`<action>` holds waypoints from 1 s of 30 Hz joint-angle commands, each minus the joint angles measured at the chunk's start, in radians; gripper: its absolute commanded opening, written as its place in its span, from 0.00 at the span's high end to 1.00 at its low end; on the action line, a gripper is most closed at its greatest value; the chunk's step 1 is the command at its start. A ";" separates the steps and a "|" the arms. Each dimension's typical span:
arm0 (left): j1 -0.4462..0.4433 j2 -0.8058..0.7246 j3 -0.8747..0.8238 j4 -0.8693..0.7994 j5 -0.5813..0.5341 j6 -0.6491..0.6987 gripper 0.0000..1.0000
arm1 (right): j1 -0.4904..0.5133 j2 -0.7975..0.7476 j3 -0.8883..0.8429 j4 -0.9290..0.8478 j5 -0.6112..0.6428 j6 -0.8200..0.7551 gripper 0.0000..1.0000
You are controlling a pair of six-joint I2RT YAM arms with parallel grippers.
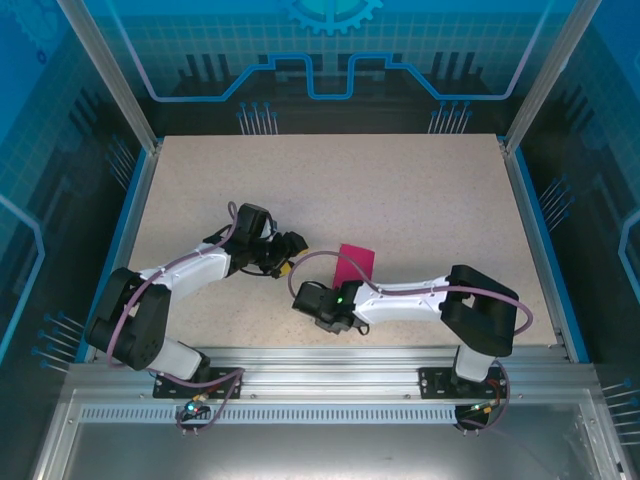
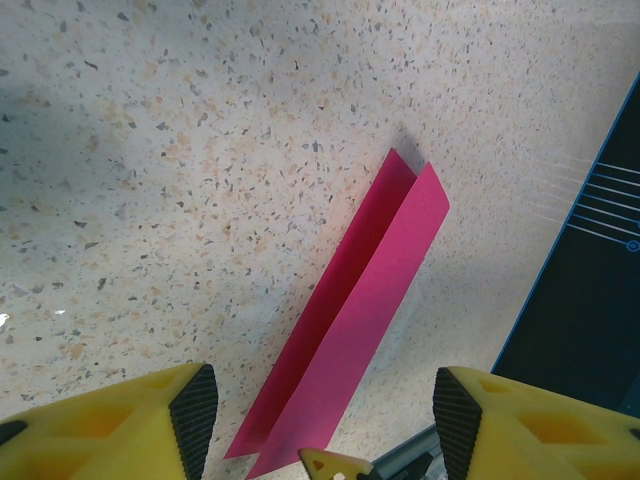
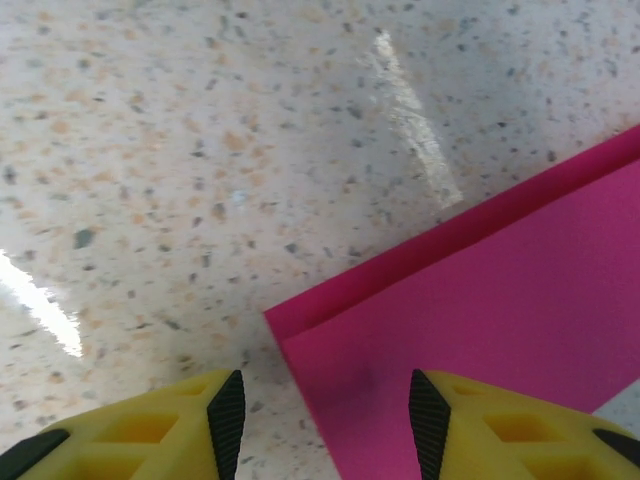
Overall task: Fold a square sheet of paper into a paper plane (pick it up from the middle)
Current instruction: Fold the triangle a second time at the center of the table.
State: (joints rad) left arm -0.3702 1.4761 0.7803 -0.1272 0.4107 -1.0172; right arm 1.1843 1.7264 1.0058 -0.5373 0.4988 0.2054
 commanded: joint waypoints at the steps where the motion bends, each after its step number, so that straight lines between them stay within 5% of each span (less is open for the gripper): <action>1: 0.007 -0.019 -0.010 -0.031 -0.012 0.022 0.37 | -0.015 0.010 0.007 -0.008 0.068 0.013 0.51; 15: 0.007 -0.004 -0.011 -0.026 -0.010 0.023 0.37 | -0.042 -0.065 -0.005 -0.045 0.124 0.084 0.64; 20: 0.007 0.004 -0.007 -0.022 -0.003 0.024 0.36 | -0.039 -0.077 0.002 -0.073 0.131 0.126 0.60; 26: 0.006 0.007 -0.006 -0.019 0.001 0.022 0.36 | -0.044 -0.007 0.094 -0.279 0.358 0.324 0.55; 30: 0.007 0.010 -0.005 -0.018 0.002 0.020 0.36 | -0.050 0.007 0.130 -0.297 0.309 0.397 0.52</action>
State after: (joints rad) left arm -0.3702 1.4765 0.7803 -0.1272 0.4110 -1.0138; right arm 1.1500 1.7153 1.1027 -0.7609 0.7818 0.4957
